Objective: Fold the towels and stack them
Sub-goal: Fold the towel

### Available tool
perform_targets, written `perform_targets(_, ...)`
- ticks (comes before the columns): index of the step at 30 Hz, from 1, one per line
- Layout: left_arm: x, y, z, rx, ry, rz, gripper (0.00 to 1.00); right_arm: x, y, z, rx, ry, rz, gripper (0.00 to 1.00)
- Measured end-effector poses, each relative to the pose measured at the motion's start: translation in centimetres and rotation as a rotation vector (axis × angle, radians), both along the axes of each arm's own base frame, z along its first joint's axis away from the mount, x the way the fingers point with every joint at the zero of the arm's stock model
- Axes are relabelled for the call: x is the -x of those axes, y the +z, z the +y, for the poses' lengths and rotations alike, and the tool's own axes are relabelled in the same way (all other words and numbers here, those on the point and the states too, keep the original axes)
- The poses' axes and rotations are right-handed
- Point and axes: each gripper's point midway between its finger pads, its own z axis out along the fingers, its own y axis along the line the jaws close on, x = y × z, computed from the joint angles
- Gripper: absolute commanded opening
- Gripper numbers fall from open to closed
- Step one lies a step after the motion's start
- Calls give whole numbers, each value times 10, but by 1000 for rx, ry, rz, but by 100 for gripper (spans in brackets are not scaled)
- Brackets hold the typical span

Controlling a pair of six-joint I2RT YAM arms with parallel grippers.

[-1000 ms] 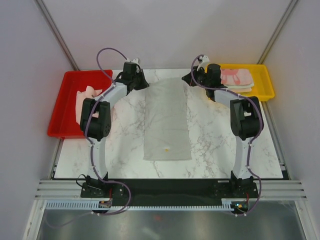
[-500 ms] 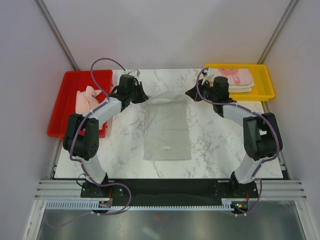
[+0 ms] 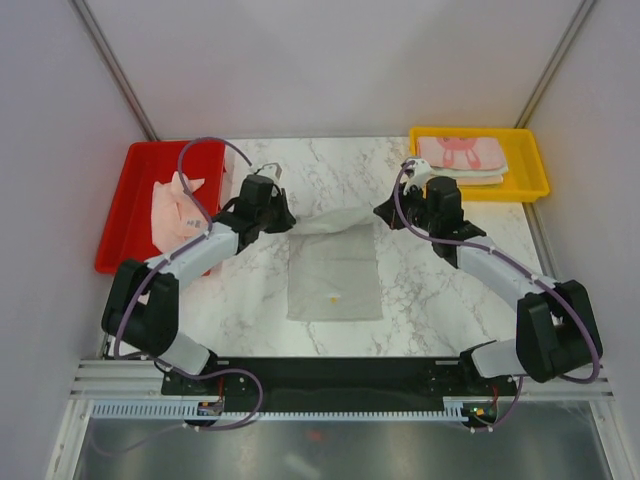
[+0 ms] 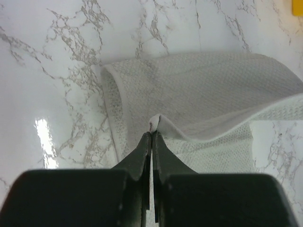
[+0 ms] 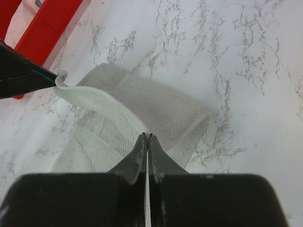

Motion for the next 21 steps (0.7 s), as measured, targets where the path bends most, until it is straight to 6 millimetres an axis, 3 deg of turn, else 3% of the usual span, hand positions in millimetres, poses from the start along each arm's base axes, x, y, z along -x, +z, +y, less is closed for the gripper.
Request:
perform_targets(5, 25, 3, -4, 7, -5, 2, 2, 24, 0, -2, -3, 1, 24, 0)
perform_targets(12, 56, 2, -11, -45, -30, 22, 2, 62, -16, 2, -22, 24, 93, 0)
perform_targets(21, 86, -13, 5, -68, -19, 72, 2, 89, -30, 6, -43, 43, 145, 0)
